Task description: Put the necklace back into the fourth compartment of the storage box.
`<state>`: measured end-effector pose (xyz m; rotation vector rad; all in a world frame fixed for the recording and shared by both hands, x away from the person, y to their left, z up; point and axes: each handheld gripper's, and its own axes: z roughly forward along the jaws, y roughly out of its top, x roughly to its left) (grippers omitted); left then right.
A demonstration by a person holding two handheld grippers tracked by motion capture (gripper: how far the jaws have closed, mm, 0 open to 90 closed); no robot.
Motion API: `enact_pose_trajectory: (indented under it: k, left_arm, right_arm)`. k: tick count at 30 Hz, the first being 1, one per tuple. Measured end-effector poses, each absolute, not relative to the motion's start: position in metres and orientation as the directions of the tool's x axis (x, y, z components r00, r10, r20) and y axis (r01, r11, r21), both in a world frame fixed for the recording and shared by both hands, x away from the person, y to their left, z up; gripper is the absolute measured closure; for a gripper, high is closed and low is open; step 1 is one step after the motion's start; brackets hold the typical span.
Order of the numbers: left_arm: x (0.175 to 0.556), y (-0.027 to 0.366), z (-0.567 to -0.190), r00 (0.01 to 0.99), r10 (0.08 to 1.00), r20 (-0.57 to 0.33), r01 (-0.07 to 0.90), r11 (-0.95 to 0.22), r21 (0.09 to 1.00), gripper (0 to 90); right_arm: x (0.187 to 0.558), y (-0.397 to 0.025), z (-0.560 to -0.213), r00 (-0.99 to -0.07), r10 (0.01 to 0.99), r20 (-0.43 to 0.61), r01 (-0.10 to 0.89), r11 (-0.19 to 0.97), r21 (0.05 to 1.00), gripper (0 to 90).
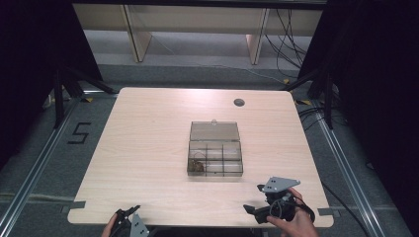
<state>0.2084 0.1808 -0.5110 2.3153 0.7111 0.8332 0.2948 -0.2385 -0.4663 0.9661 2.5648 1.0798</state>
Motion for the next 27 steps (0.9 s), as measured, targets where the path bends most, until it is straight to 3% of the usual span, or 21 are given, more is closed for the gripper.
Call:
enact_pose_trajectory:
  k: [16,17,27]
  left_arm:
    - [0.207,0.179,-0.513,0.660,0.660,0.358,0.292,-0.665,0.688,15.7]
    - [0.209,0.181,-0.511,0.675,0.631,0.381,0.280,-0.698,0.659,15.7]
    - [0.207,0.179,-0.513,0.661,0.657,0.363,0.289,-0.669,0.685,15.7]
  right_arm:
    - [0.287,-0.254,-0.478,-0.735,0.666,0.125,0.539,0.461,0.705,16.7]
    - [0.286,-0.256,-0.478,-0.726,0.677,0.119,0.545,0.463,0.699,16.7]
    - [0.280,-0.261,-0.481,-0.718,0.688,0.108,0.544,0.457,0.704,16.6]
